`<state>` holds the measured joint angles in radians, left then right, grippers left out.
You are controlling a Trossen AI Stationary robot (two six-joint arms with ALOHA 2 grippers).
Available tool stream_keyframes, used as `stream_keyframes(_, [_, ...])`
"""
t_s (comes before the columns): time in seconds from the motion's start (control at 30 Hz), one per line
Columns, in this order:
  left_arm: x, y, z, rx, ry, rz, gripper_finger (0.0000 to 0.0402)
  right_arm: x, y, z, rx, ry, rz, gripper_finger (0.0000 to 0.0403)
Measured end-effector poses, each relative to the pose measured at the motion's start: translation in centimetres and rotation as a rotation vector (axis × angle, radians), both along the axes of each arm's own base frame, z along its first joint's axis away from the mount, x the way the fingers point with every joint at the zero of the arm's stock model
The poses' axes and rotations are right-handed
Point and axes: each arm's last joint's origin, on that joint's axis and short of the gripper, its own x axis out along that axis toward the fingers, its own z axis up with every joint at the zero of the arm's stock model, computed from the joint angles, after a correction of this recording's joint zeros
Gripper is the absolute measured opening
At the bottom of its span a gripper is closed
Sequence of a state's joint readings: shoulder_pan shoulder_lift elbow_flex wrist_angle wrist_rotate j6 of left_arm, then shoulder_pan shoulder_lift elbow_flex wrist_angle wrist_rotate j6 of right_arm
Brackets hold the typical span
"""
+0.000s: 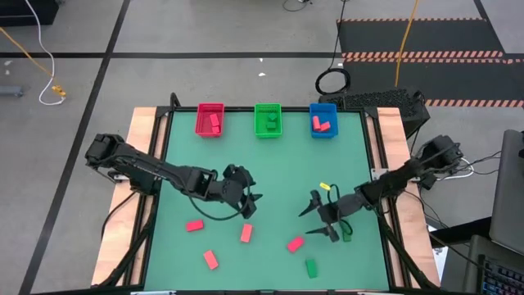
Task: Sort & place blocks by color
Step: Put the red block into the red basket
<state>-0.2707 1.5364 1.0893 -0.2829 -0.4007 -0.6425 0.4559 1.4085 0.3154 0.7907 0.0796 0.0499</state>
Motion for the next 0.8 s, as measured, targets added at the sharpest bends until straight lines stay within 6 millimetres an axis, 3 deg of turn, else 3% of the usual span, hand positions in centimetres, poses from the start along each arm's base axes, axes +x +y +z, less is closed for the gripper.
stream_keyframes(0.23, [-0.3, -0.9, 0.0, 0.002, -0.009, 0.003, 0.0248, 1.0, 1.8, -1.9, -0.001, 0.047, 0.044, 0.0286])
stream_keyframes(0.63, [-0.3, -0.9, 0.0, 0.015, -0.008, 0.016, 0.0248, 4.0, 4.1, -5.5, -0.020, 0.118, 0.108, 0.0284])
stream_keyframes(0.8, [-0.3, -0.9, 0.0, 0.017, -0.003, 0.016, 0.0248, 4.1, 4.1, -5.8, -0.025, 0.123, 0.102, 0.0253])
